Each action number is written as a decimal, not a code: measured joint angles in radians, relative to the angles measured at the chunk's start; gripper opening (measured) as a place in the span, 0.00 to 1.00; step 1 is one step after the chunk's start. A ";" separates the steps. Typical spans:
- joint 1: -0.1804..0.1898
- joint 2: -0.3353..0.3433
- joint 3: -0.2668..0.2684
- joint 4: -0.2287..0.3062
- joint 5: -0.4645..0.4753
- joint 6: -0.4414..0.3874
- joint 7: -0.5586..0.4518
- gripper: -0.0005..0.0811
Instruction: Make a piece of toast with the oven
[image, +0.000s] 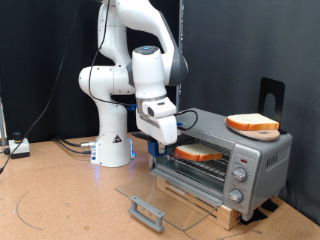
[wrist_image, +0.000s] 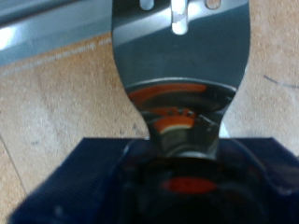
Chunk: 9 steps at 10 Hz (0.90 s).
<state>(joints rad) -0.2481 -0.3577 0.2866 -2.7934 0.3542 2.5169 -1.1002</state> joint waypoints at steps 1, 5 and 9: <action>-0.013 0.002 -0.009 0.001 -0.005 -0.001 -0.017 0.49; -0.040 0.013 -0.031 0.011 -0.010 -0.017 -0.056 0.49; -0.045 0.013 -0.040 0.017 -0.011 -0.059 -0.061 0.49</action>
<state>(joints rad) -0.2930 -0.3443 0.2464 -2.7766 0.3436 2.4577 -1.1612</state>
